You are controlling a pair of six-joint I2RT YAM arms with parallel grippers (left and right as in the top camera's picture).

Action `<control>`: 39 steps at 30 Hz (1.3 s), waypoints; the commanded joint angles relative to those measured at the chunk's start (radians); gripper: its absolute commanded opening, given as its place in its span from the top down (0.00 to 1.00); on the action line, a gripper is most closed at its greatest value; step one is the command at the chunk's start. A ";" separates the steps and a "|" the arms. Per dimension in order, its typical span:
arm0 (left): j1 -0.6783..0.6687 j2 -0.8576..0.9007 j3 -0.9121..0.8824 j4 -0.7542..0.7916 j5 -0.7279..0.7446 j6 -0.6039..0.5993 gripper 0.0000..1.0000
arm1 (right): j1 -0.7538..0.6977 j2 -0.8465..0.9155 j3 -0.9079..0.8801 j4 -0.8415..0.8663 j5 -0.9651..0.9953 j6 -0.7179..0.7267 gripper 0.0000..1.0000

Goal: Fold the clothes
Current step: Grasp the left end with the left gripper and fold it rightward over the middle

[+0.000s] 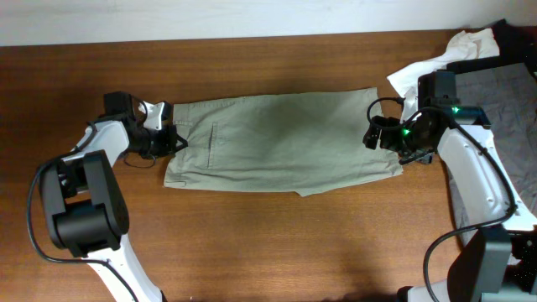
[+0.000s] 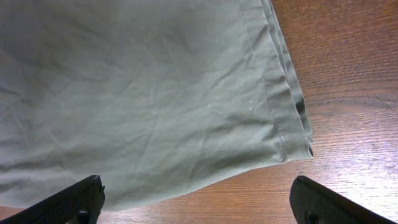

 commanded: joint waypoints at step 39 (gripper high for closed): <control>-0.599 0.076 1.085 -0.721 -0.276 -0.349 0.96 | 0.299 0.321 -0.219 0.551 -0.191 0.205 0.04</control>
